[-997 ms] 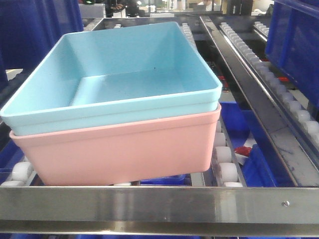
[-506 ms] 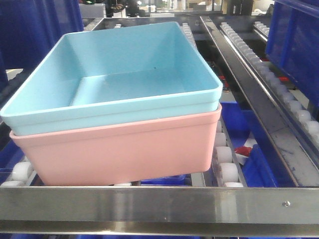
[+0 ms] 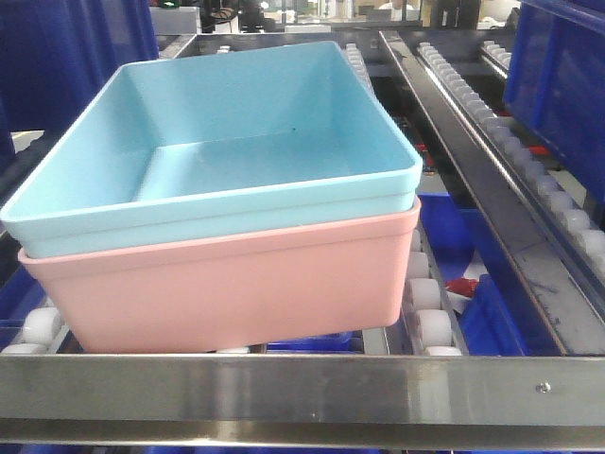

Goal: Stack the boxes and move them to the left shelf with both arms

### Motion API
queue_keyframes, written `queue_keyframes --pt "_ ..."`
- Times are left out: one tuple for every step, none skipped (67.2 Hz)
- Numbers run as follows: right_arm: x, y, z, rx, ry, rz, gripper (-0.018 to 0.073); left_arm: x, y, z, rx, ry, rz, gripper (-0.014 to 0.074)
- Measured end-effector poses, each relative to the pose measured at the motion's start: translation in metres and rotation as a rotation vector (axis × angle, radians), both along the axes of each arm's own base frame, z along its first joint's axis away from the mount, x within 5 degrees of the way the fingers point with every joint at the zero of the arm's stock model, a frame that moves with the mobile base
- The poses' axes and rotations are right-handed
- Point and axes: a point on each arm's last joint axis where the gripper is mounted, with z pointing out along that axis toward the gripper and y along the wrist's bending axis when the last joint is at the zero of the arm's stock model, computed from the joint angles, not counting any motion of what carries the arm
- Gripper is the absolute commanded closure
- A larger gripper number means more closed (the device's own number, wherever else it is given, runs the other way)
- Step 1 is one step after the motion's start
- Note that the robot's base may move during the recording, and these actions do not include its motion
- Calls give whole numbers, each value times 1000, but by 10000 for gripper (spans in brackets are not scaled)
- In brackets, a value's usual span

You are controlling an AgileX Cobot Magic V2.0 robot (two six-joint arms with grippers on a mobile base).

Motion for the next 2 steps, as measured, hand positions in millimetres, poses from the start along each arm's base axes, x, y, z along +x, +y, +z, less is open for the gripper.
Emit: queue_keyframes --pt "0 0 0 0 0 0 503 0 0 0 0 0 0 605" --pt "0 0 0 0 0 0 503 0 0 0 0 0 0 605"
